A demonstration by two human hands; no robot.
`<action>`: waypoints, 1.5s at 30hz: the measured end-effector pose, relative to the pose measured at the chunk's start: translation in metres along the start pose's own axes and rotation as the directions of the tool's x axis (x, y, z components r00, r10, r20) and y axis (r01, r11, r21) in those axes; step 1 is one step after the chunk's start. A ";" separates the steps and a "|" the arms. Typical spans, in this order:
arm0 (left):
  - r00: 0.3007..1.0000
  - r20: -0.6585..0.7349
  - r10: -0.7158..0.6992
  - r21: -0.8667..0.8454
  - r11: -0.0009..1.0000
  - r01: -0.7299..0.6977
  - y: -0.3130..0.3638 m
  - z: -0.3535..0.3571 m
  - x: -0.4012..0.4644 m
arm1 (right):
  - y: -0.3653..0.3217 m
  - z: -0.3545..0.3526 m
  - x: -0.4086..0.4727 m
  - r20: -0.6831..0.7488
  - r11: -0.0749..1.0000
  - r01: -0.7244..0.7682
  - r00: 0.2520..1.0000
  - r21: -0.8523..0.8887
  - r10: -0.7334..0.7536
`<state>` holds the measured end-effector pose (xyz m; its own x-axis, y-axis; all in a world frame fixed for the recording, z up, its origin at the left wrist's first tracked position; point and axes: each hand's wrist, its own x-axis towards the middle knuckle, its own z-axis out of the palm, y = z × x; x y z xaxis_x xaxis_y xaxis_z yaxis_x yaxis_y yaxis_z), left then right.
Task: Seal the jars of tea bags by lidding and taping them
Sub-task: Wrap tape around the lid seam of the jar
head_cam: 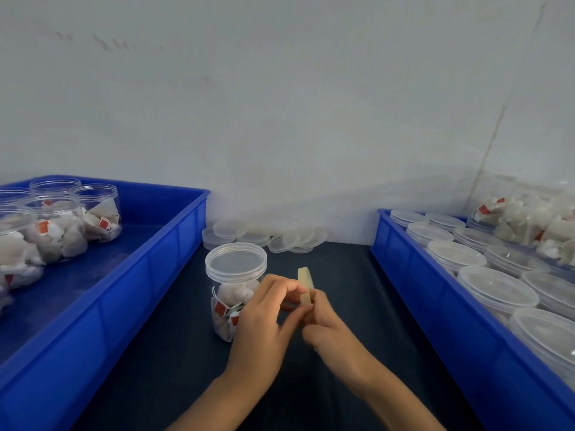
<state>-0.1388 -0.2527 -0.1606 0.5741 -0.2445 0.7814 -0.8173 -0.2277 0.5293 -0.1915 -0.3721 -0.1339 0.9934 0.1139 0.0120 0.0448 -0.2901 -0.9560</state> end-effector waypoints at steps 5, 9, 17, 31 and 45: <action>0.997 0.023 0.074 0.075 0.994 -0.076 0.000 -0.005 0.003 | 0.000 0.000 0.001 0.007 0.996 0.006 1.000 -0.085 -0.005; 0.995 0.044 0.092 0.146 0.985 -0.097 -0.001 -0.005 0.003 | 0.000 0.004 0.000 -0.017 0.989 0.020 1.000 -0.145 -0.023; 0.995 0.046 0.087 0.282 0.954 -0.096 -0.004 -0.008 0.002 | 0.003 -0.001 0.004 -0.030 0.973 0.007 0.999 -0.233 -0.015; 0.986 -0.112 -0.125 0.026 0.991 0.129 0.010 -0.022 0.011 | -0.003 -0.015 0.000 -0.106 0.736 0.059 0.979 -0.675 -0.176; 0.948 -0.232 -0.218 -0.042 0.976 0.214 -0.044 -0.062 0.010 | -0.017 -0.015 0.014 -0.241 0.698 0.012 0.934 -0.716 -0.263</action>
<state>-0.0996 -0.1871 -0.1555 0.7111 0.0360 0.7022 -0.6769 -0.2350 0.6976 -0.1768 -0.3793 -0.1128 0.9418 -0.0460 0.3331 0.1185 -0.8817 -0.4567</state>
